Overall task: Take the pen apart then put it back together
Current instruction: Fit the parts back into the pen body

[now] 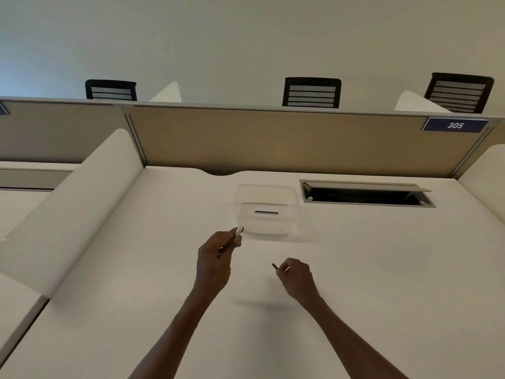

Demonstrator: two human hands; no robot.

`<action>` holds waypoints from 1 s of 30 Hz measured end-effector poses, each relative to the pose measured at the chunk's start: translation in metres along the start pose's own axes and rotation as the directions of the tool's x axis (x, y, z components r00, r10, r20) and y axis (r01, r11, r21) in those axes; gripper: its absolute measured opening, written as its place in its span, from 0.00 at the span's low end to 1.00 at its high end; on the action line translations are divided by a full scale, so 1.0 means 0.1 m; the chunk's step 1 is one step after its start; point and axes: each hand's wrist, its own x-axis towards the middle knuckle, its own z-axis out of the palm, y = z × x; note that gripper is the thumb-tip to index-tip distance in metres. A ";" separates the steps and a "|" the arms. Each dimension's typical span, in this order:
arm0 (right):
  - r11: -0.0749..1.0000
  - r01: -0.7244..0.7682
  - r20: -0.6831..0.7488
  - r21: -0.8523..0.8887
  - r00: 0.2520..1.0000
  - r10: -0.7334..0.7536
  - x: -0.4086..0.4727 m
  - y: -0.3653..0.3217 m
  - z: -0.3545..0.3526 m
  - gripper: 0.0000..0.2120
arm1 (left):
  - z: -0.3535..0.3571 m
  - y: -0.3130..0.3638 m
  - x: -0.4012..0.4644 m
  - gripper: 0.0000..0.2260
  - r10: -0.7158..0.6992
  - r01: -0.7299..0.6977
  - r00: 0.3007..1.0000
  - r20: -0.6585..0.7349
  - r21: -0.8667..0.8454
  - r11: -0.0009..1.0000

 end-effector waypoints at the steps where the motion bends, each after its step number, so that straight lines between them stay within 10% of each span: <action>1: 0.998 0.017 -0.016 0.058 1.000 -0.016 -0.01 -0.04 -0.06 0.06 | 0.00 0.00 -0.01 0.14 0.004 -0.004 1.000 0.000 0.003 1.000; 10: 0.867 0.312 -0.245 0.388 0.942 -0.230 -0.15 -0.72 -0.73 0.02 | 0.04 0.08 -0.03 0.15 0.064 -0.064 0.998 0.014 0.026 0.998; 30: 0.774 0.625 -0.309 0.100 0.759 -0.573 -0.45 -1.13 -1.05 0.04 | 0.09 0.26 -0.08 0.12 0.125 -0.127 0.992 0.022 0.063 0.990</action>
